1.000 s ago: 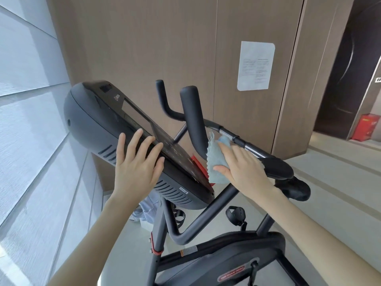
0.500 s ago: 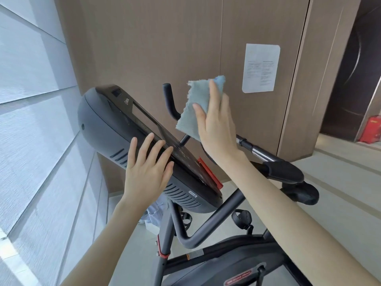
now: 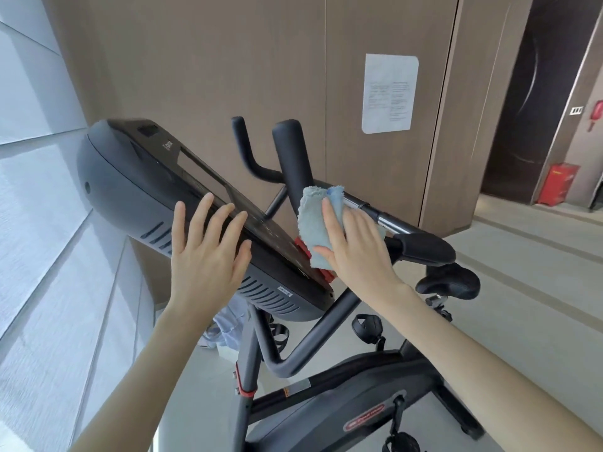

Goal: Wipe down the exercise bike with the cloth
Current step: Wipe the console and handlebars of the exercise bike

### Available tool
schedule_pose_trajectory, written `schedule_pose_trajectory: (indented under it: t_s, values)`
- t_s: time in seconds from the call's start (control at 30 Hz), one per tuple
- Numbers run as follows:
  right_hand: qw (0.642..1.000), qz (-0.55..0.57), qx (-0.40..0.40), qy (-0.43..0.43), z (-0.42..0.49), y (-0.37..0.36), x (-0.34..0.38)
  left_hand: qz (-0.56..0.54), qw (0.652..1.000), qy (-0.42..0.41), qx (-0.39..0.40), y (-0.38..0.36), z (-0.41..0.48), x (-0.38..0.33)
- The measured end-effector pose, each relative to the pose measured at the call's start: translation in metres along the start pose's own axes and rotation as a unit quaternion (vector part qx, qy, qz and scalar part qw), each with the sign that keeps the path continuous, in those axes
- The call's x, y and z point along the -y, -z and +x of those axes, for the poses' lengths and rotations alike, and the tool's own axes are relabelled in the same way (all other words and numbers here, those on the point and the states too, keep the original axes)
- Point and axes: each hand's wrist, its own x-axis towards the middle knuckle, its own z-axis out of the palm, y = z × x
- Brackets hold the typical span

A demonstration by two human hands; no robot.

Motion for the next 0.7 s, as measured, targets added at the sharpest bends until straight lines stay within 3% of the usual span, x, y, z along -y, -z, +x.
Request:
schedule_pose_trajectory:
  t_s: [0.1, 0.2, 0.4, 0.47, 0.57, 0.7]
  values:
    - [0.999, -0.014, 0.049, 0.016, -0.020, -0.004, -0.024, -0.063, 0.998, 0.026, -0.008, 0.009, -0.001, -0.015]
    - [0.997, -0.007, 0.081, 0.015, -0.037, -0.004, -0.047, -0.103, 0.995, -0.007, -0.001, 0.020, 0.001, -0.041]
    - [0.991, 0.118, 0.046, -0.040, -0.065, 0.008, -0.083, -0.102, 0.989, -0.098, 0.048, 0.030, 0.017, -0.102]
    - [0.963, 0.234, 0.034, -0.127, -0.069, 0.017, -0.103, -0.094, 0.989, -0.097, 0.068, 0.027, 0.024, -0.120]
    - [0.894, 0.377, 0.083, -0.226, -0.069, 0.020, -0.139, -0.081, 0.990, -0.072, 0.091, 0.021, 0.033, -0.143]
    - [0.877, 0.422, 0.186, -0.136, -0.070, 0.010, -0.158, -0.057, 0.991, -0.046, 0.109, 0.015, 0.033, -0.166]
